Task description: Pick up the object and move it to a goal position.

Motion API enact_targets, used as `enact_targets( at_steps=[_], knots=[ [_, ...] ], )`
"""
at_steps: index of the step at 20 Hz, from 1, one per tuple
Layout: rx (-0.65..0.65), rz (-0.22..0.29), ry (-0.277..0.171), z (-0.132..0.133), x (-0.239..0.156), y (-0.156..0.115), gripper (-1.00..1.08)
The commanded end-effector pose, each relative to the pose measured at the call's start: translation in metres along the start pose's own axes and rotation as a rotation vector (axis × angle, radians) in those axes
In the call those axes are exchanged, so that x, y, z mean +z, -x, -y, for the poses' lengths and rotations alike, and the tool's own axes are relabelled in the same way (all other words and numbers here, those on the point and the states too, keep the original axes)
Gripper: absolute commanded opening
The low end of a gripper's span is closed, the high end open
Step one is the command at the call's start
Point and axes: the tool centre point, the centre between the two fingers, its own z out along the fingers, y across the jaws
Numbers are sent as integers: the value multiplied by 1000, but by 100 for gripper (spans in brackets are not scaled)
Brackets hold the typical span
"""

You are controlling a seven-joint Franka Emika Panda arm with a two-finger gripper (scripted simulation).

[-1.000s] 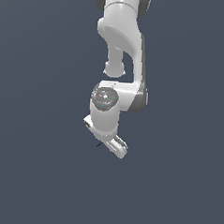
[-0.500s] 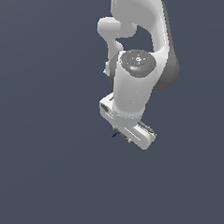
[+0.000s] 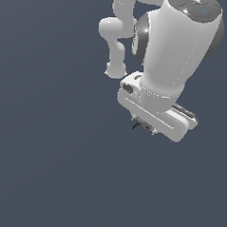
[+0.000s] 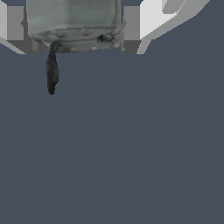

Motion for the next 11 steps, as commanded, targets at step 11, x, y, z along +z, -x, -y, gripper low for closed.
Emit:
enact_targets(
  at_steps=[11],
  knots=[
    [0,1,1,17,-30,9,-100]
  ],
)
